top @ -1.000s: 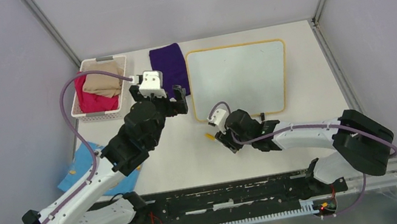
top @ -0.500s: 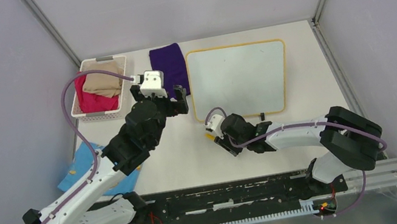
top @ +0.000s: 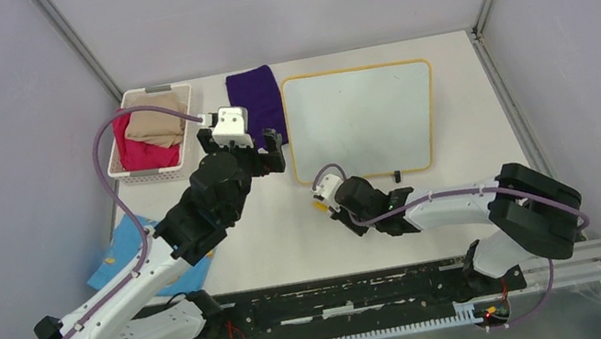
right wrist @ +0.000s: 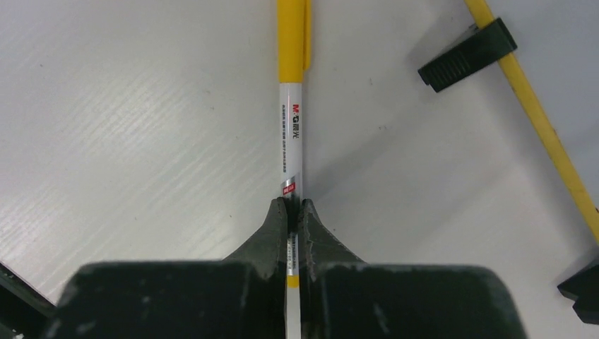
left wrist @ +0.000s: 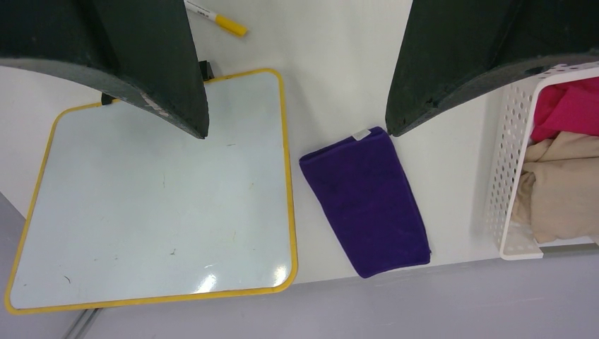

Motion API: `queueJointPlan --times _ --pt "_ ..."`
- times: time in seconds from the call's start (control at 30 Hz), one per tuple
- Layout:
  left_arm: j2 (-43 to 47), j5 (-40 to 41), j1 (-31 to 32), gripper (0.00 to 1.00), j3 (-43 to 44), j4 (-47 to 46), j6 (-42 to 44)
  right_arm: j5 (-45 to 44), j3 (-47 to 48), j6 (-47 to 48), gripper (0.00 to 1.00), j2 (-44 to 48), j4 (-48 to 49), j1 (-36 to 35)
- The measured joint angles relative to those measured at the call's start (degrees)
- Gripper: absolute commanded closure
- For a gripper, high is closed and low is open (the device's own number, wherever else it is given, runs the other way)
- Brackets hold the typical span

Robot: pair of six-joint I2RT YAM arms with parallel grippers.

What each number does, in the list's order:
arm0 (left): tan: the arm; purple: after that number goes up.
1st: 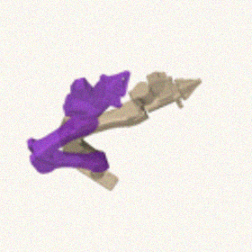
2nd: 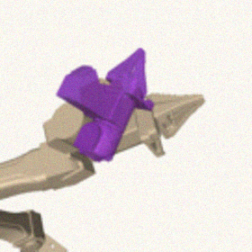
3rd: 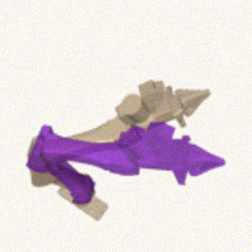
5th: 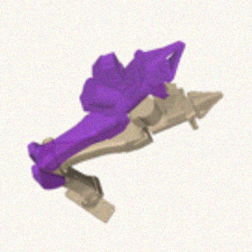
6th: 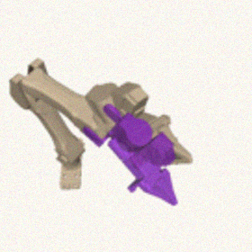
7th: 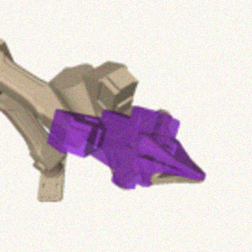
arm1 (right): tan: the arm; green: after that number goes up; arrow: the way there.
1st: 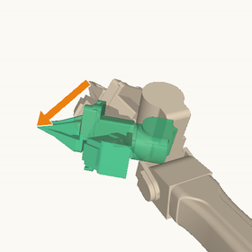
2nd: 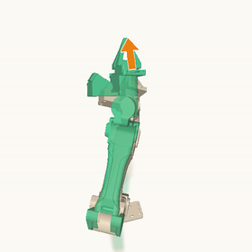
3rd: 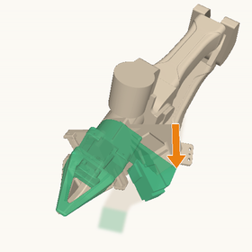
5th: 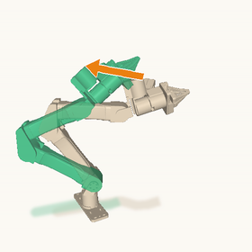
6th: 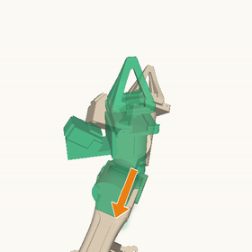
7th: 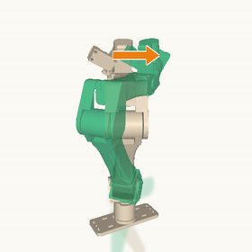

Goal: Write a sentence on the whiteboard
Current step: Open the whiteboard marker at the center of the board.

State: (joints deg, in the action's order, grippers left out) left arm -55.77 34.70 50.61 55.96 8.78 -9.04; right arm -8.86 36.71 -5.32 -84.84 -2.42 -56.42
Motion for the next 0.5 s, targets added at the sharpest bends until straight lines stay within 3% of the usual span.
queueJointPlan --times 0.17,0.5 --pt "0.0 -0.02 0.0 0.01 0.0 0.0 0.0 -0.9 -4.17 -2.12 1.0 6.8 -0.7 0.07" --pt "3.02 -2.62 0.0 0.0 -2.49 -3.19 -1.57 -2.82 -13.42 -6.91 1.0 36.96 7.87 0.07"
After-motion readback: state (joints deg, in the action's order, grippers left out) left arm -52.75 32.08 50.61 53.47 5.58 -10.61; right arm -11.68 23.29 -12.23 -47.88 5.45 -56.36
